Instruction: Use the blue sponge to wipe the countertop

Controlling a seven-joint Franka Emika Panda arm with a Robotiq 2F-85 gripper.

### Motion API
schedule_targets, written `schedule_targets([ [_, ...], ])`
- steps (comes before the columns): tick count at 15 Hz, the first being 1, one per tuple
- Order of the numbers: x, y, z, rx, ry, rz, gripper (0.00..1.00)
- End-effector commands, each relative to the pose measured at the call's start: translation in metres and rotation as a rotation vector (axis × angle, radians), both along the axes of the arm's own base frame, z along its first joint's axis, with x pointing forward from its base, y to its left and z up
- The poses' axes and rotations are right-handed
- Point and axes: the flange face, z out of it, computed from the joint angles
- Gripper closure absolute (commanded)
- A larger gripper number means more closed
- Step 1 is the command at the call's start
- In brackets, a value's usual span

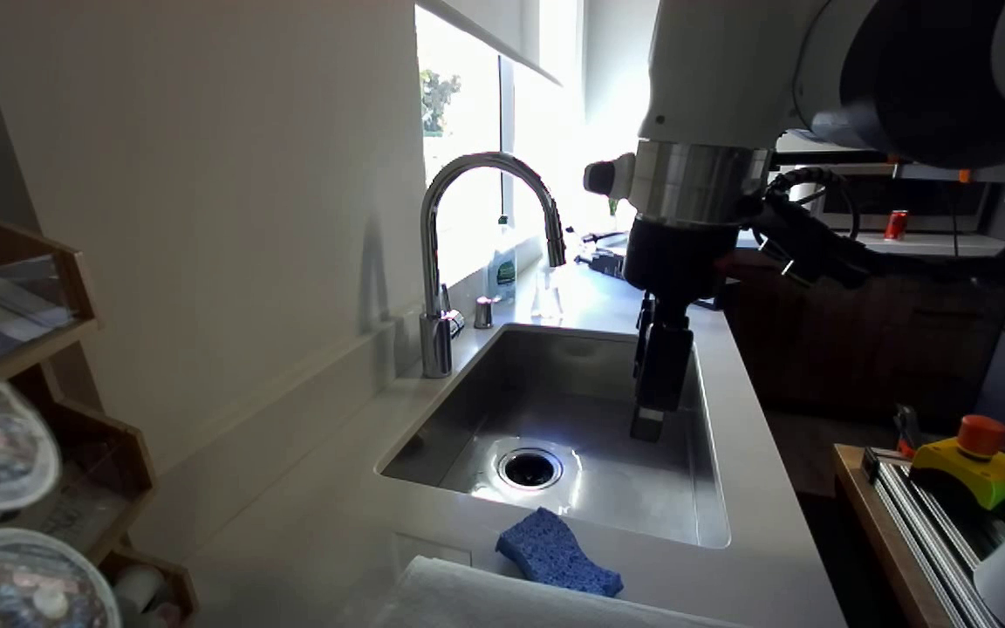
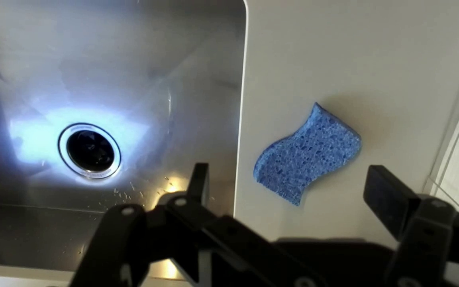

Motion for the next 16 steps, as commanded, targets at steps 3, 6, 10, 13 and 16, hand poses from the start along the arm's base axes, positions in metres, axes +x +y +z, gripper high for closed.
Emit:
schedule_targets([
  [3, 0.004, 0.004, -0.027, -0.038, 0.027, -0.026, 0.00],
  [6, 0.005, 0.008, -0.051, -0.069, 0.060, -0.026, 0.00],
  [10, 0.007, 0.008, -0.080, -0.083, 0.083, -0.029, 0.00],
  [13, 0.009, 0.008, -0.096, -0.074, 0.076, -0.053, 0.00],
  [16, 0.013, 0.011, -0.110, -0.051, 0.071, -0.087, 0.00],
])
